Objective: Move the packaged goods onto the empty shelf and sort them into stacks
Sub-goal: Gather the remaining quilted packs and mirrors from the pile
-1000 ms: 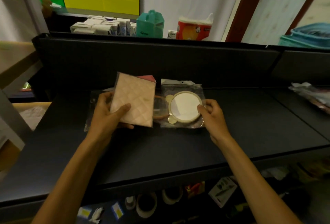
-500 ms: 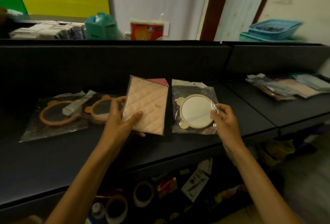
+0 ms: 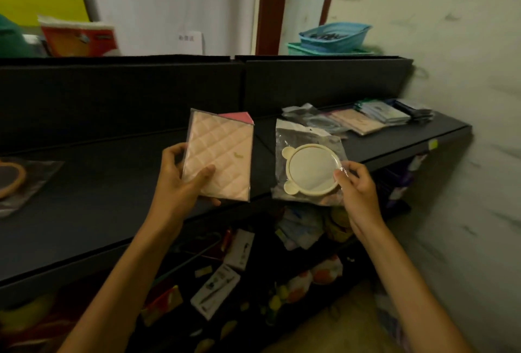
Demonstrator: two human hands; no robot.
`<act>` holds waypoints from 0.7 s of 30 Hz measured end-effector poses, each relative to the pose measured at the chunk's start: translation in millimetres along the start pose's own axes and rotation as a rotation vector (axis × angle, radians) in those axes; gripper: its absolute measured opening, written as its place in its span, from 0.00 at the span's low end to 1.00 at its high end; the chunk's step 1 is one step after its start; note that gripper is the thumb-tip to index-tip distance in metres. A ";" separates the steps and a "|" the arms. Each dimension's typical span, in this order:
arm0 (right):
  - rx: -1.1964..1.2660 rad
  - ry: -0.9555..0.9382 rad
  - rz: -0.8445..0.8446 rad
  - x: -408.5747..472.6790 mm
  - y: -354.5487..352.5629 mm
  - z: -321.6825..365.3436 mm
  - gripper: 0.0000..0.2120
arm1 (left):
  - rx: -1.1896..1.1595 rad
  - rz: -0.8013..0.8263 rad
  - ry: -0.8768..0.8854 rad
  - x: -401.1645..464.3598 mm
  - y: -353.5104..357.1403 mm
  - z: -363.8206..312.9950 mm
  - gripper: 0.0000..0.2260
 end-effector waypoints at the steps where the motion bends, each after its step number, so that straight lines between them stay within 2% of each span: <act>1: 0.004 -0.001 -0.008 6.2 -10.7 1.2 0.05 | 0.000 0.001 0.005 0.2 12.9 -3.3 0.23; 7: 0.042 0.013 -0.072 35.1 -64.3 2.6 0.09 | 0.022 0.048 0.033 7.8 77.0 -15.6 0.23; 17: 0.035 0.004 -0.118 96.4 -126.5 5.3 0.06 | 0.027 0.101 0.074 52.7 166.1 -17.7 0.24; 21: 0.039 0.009 -0.108 140.3 -140.1 4.1 0.08 | 0.007 0.097 0.079 82.5 199.3 -12.3 0.24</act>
Point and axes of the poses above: each hand's wrist, its own x-axis towards the middle knuckle, its own y-axis out of the palm, z = x × y, the point moved 2 cm from there along x, towards the middle knuckle, and after that the axes turned 12 degrees about x, right-handed, at the moved point
